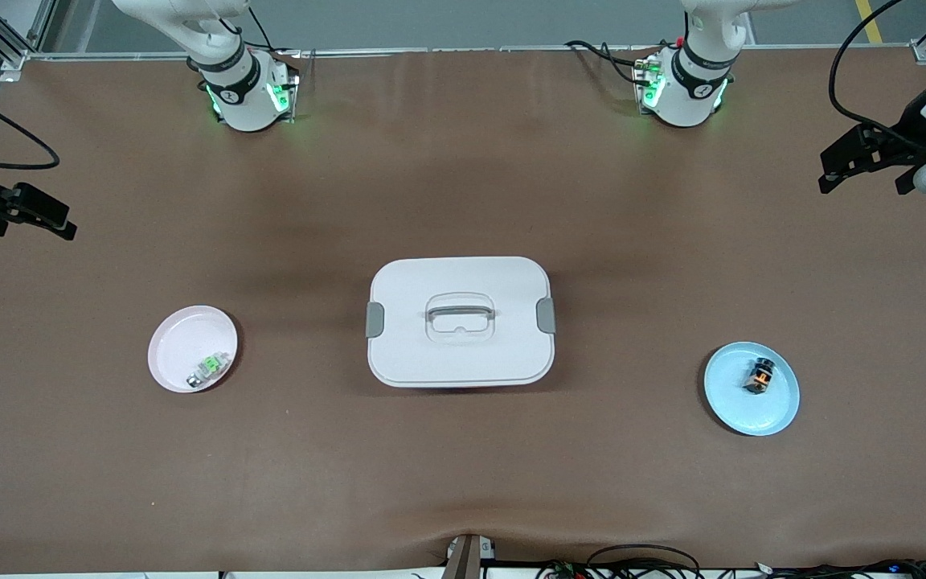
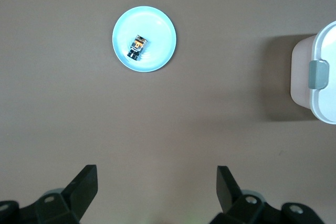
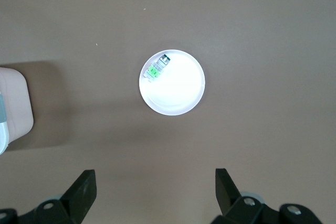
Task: Transfer orange switch to right arm and place
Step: 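Move the left gripper toward the light-blue plate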
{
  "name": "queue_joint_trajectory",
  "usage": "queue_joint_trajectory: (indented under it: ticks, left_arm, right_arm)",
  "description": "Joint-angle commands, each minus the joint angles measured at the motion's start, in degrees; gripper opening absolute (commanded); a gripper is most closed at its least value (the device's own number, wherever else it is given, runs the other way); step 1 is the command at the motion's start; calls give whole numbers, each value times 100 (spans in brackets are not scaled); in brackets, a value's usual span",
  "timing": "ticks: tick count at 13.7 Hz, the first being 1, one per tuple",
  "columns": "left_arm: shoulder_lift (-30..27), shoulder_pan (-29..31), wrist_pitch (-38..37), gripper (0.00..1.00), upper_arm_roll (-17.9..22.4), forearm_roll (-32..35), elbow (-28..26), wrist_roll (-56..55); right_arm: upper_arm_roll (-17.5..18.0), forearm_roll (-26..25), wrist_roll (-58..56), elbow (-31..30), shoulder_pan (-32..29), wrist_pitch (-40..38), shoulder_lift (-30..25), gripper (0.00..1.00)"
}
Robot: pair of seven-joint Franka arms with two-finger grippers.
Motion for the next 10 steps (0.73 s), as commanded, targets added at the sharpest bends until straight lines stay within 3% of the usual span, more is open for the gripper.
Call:
queue_joint_trajectory:
  ticks: [1, 10]
  left_arm:
    - [79, 11, -129, 100, 9, -24, 141, 59]
    - [764, 107, -86, 100, 35, 82, 457, -81]
  right_arm:
    - [10, -27, -83, -21, -7, -48, -78, 100]
    - [1, 16, -4, -21, -15, -57, -78, 100]
